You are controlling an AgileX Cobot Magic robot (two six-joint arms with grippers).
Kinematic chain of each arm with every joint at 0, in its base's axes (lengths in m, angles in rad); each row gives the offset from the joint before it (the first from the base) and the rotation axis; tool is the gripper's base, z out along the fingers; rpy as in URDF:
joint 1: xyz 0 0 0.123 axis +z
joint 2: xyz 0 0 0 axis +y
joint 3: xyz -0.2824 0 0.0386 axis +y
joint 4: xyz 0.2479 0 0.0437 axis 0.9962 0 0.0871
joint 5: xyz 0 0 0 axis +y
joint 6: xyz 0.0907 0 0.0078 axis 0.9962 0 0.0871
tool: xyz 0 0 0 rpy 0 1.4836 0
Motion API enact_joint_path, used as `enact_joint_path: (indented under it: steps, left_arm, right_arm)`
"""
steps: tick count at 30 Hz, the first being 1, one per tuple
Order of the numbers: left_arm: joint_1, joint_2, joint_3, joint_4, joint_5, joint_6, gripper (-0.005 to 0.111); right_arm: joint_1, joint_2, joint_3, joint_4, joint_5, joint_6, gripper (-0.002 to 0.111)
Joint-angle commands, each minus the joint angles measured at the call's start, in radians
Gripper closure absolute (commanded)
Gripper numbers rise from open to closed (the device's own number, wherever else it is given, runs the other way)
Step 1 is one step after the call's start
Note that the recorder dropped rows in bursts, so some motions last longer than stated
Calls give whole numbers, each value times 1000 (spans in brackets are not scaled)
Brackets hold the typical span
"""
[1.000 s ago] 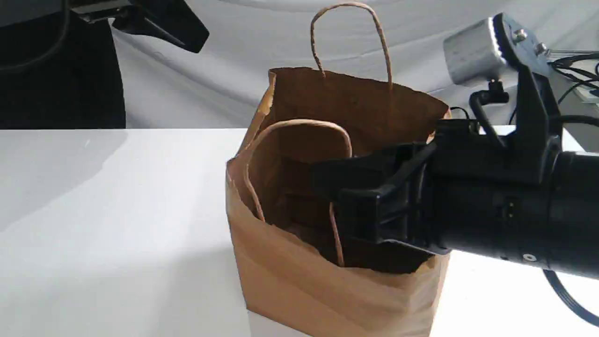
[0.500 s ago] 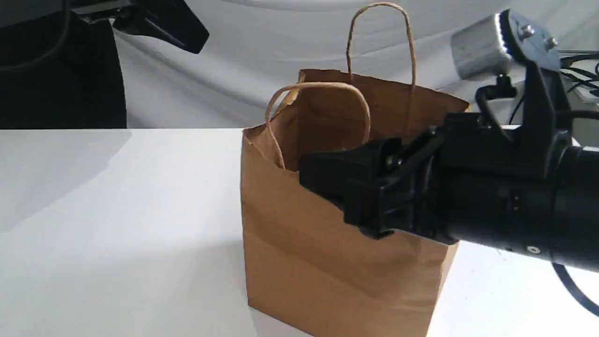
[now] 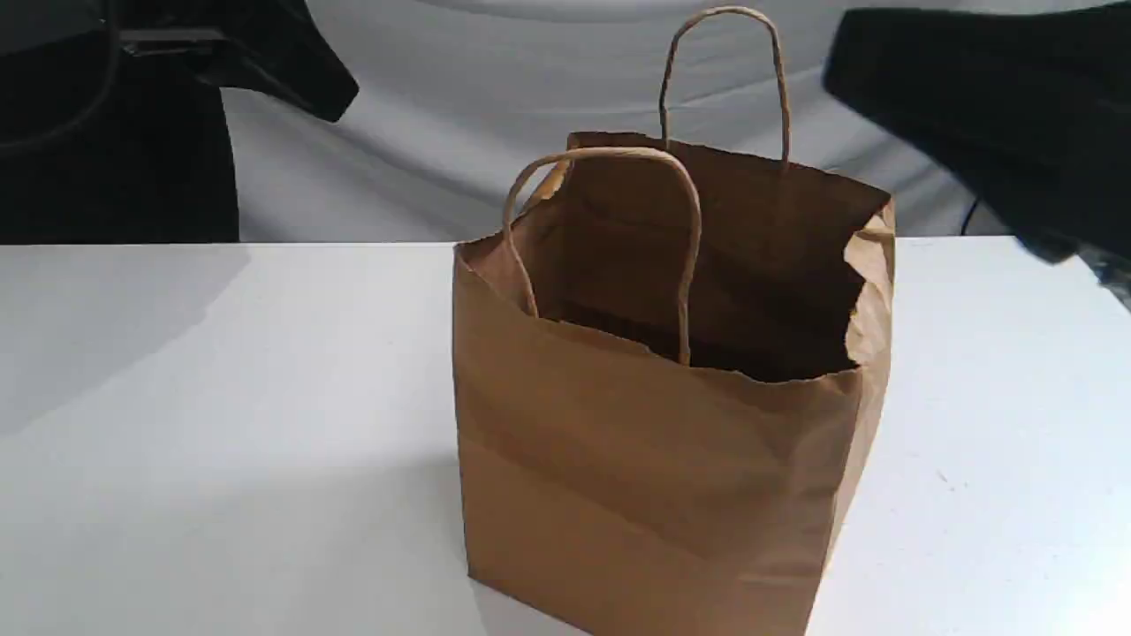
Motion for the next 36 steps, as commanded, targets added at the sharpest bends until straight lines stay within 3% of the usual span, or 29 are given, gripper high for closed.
enact_joint_path:
  steps: [1, 5, 11, 15, 19, 23, 29, 36]
  left_arm:
    - [-1, -15, 0, -12, -2, -2, 105]
    - [-1, -72, 27, -70, -16, 27, 107]
    - [-1, -270, 218, -102, -309, 75, 107]
    - [-1, -441, 403, -80, -403, 79, 107]
    - [-1, -605, 614, -80, -511, 77, 107]
    - [-1, -788, 861, -80, -694, 42, 107]
    - [-1, -1048, 1196, -108, -909, -28, 107]
    - [-1, -1270, 1428, -118, -936, -83, 107]
  right_arm:
    - [3, -59, 3, -122, 64, -1, 108]
    - [3, -102, 3, -327, 32, 115, 108]
    - [-29, -108, 3, -721, -3, 401, 108]
    - [-151, -108, 3, -994, 76, 647, 108]
    - [-279, -108, 3, -1241, 270, 936, 108]
    - [-324, -108, 3, -1316, 432, 1016, 108]
    - [-324, -136, 52, -1311, 477, 1021, 108]
    - [-324, -271, 224, -1303, 452, 1077, 108]
